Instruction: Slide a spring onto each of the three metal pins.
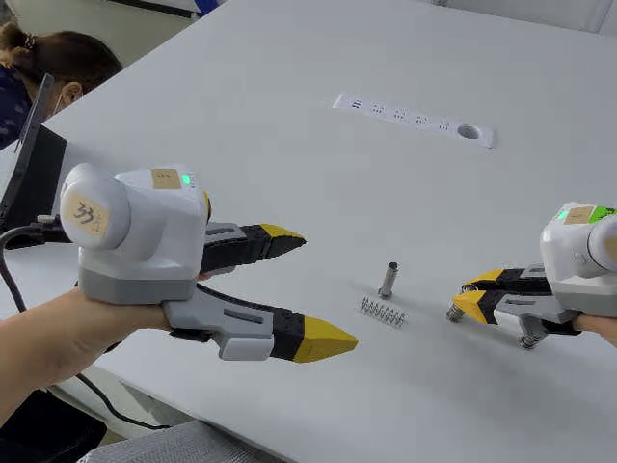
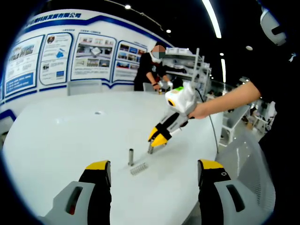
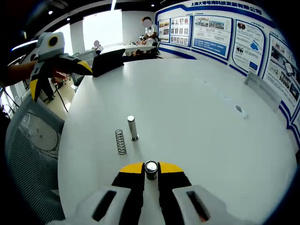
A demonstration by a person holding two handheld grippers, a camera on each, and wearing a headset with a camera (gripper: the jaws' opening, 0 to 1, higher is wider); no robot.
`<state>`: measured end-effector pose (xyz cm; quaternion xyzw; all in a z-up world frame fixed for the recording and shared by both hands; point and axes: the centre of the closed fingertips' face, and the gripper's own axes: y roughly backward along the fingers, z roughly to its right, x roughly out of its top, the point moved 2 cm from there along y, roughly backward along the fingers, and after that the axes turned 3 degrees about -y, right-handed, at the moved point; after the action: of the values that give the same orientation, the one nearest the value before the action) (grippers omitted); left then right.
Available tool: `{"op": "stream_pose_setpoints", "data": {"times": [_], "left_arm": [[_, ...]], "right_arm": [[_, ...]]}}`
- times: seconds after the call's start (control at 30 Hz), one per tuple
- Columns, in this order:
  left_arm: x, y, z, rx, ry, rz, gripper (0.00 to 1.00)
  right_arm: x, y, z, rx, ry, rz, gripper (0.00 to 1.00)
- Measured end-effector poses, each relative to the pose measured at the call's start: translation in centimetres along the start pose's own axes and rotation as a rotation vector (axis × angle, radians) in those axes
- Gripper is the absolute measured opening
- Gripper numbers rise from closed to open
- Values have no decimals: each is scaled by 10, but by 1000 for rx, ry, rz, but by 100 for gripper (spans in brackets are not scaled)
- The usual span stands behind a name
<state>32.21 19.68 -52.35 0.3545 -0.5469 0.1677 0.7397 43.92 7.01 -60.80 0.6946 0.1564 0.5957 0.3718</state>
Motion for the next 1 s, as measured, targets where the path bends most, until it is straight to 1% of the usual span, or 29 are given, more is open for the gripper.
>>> {"op": "stream_pose_setpoints", "data": {"times": [0.2, 0.3, 0.47, 0.57, 0.7, 0.83, 0.9, 0.93, 1.0], "left_arm": [[2, 2, 2, -1, 5, 8, 77], [1, 3, 0, 6, 3, 2, 77], [3, 5, -1, 7, 0, 6, 77], [4, 5, 1, 3, -5, 6, 77], [6, 4, 3, -3, -11, 5, 77], [8, 4, 4, -8, -12, 8, 78], [11, 5, 4, -7, -12, 17, 78], [12, 5, 3, -6, -11, 21, 78], [13, 6, 2, -3, -8, 26, 78]], "right_arm": [[-1, -2, 2, 4, 14, 4, 12], [0, -2, 3, 5, 17, 7, 12], [3, 4, 4, 6, 11, 20, 13], [4, 9, 3, -4, 13, 26, 14], [17, 21, 3, -23, -8, 85, 14], [26, 28, -3, -29, 8, 119, 15], [33, 30, -8, -21, 1, 148, 15], [37, 30, -13, -6, -6, 167, 15], [41, 29, -19, 5, 2, 179, 16]]}}
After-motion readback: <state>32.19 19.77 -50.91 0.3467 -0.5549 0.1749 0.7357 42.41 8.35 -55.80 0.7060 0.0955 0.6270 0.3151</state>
